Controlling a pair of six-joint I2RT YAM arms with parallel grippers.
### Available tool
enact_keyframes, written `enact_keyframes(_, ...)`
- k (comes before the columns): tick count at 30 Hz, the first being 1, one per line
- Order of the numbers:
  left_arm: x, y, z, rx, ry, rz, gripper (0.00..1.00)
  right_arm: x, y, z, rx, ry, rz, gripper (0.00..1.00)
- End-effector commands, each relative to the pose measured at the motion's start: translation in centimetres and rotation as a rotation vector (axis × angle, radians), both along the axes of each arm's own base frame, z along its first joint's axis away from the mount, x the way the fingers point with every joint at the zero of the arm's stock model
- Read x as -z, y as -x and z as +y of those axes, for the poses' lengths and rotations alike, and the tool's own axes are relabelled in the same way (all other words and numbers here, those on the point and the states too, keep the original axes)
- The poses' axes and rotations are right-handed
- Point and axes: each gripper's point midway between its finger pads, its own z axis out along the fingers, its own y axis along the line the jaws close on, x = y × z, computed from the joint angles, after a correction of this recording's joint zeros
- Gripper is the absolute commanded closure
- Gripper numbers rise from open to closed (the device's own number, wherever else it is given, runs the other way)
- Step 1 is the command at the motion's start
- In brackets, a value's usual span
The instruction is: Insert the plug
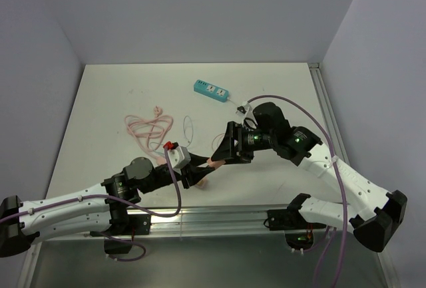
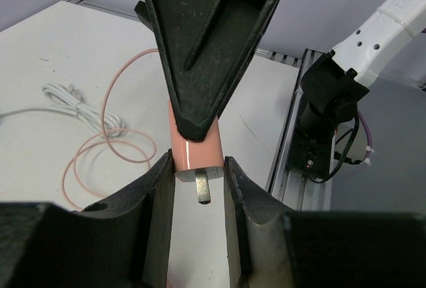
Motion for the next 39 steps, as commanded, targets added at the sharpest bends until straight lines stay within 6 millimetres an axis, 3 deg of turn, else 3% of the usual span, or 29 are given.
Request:
enact_keyframes(1, -2.1, 0.7, 0.0, 0.037, 0.067, -0.051, 1.0, -1.6, -0.6, 0.3, 0.004, -0.011, -0.041, 0.32)
enact_keyframes(15, -1.8, 0.5, -0.1, 0.029, 0.06, -0.044, 1.0, -2.5, 0.4, 1.1, -0.042, -0.095, -0.011, 0.37)
enact_keyframes(23, -1.6, 0.3, -0.1, 0.022, 0.056, -0.038, 1.0, -3.2, 1.3, 1.3, -0.085, -0.142, 0.005, 0.51)
enact_keyframes(26, -1.5, 0.3, -0.1, 0.021, 0.054, -0.032, 1.0, -3.2, 1.5, 1.2, -0.091, -0.149, 0.006, 0.59)
enact_keyframes(29, -1.7, 0.3, -0.1, 0.019, 0.059, -0.032, 1.0, -3.2, 1.5, 1.3, -0.094, -0.16, 0.007, 0.8)
enact_keyframes(30, -1.8, 0.3, -0.1, 0.016, 0.061, -0.03, 0.99, -3.1, 1.6, 1.3, -0.097, -0.161, 0.005, 0.94)
enact_keyframes(31, -1.8, 0.3, -0.1, 0.015, 0.062, -0.028, 0.99, -3.0, 1.5, 1.3, -0.095, -0.158, 0.001, 1.0)
enact_keyframes(34, -1.8, 0.0, 0.1, -0.005, 0.063, -0.001, 0.81, -2.5, 1.0, 1.1, -0.078, -0.133, -0.036, 1.0)
enact_keyframes(35, -2.0, -0.1, 0.2, -0.015, 0.073, 0.016, 0.58, -2.4, 0.8, 0.9, -0.069, -0.122, -0.053, 1.0)
enact_keyframes(39, -2.2, -1.6, 1.1, -0.125, 0.103, 0.085, 0.16, -1.8, -1.8, -0.3, 0.004, -0.018, -0.235, 1.0)
